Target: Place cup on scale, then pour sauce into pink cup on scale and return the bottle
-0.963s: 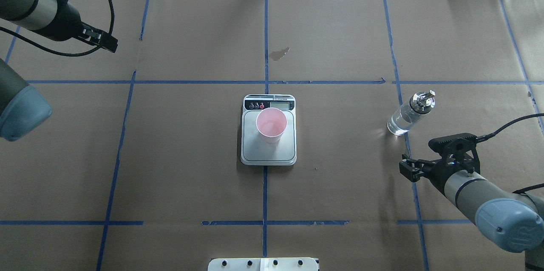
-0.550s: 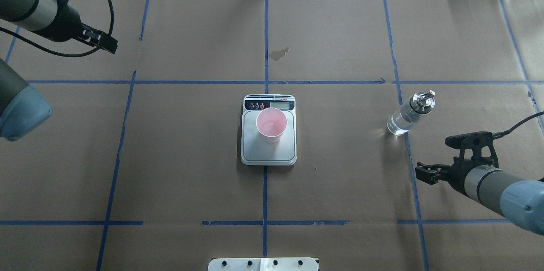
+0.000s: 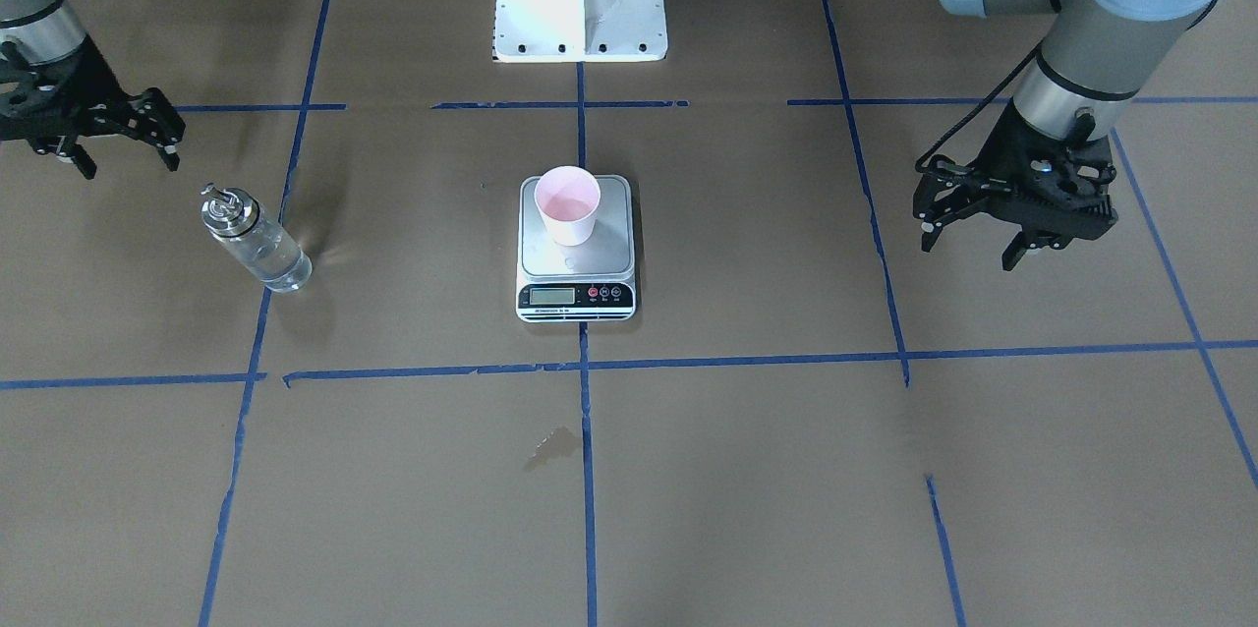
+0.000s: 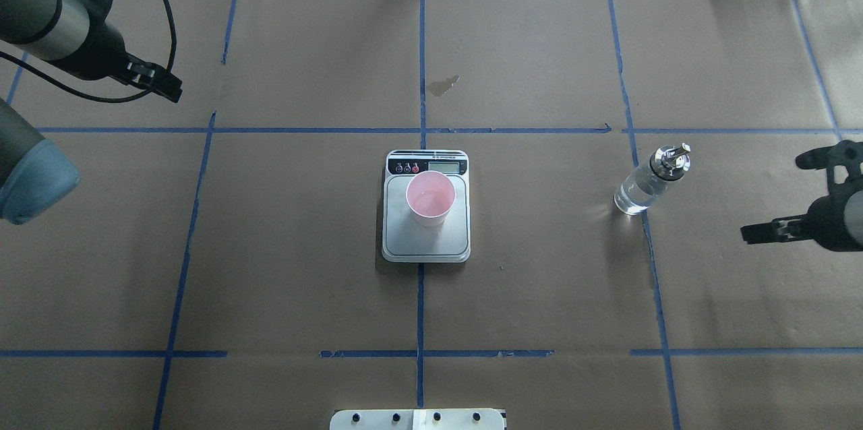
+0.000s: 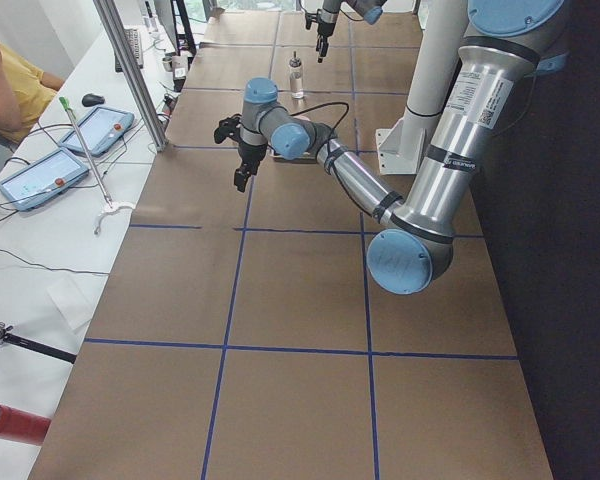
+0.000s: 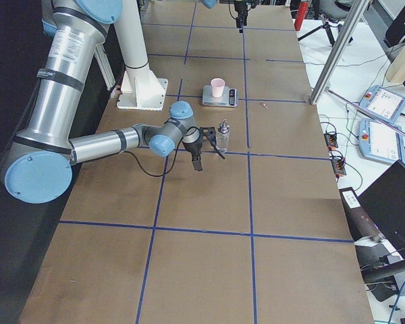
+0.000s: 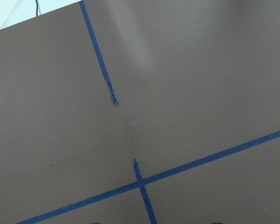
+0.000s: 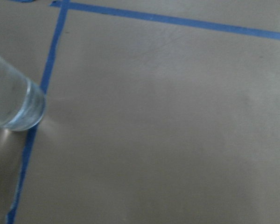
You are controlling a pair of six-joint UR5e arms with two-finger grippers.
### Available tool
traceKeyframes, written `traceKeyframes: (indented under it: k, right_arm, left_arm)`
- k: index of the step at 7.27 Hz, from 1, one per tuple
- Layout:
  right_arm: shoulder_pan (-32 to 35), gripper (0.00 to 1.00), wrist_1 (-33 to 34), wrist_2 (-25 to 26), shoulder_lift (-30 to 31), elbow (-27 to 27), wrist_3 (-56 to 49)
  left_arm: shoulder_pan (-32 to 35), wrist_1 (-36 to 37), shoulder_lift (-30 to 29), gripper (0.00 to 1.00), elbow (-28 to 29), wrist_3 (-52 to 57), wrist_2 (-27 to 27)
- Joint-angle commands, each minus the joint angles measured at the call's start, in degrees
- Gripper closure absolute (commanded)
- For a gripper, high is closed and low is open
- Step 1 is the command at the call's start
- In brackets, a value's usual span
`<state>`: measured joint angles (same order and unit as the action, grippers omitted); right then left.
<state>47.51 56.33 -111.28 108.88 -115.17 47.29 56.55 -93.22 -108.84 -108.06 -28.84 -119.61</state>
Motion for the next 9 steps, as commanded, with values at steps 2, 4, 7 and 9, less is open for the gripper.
traceKeyframes:
  k: [2,4,7,9]
  right_arm:
    - [26.61,0.00,13.45,-15.89,-12.57,14.84,-29.96]
    - [33.58,0.00,23.45,-16.25,-20.87,23.46,-43.89]
    - [38.97,0.00,22.60,-21.18,-21.35,29.75,-44.49]
    - [38.98,0.00,22.60,-21.09,-21.08,30.54,-44.30]
  left_arm:
    - [10.81,-0.48,7.65,0.01,4.50,18.83,-10.00]
    - [21.00,-0.21,10.20,0.00,10.65,24.26,-17.82]
    - [27.03,-6.87,17.96,0.00,14.00,24.81,-16.80]
    - [27.12,-6.02,18.05,0.00,14.37,24.62,-16.89]
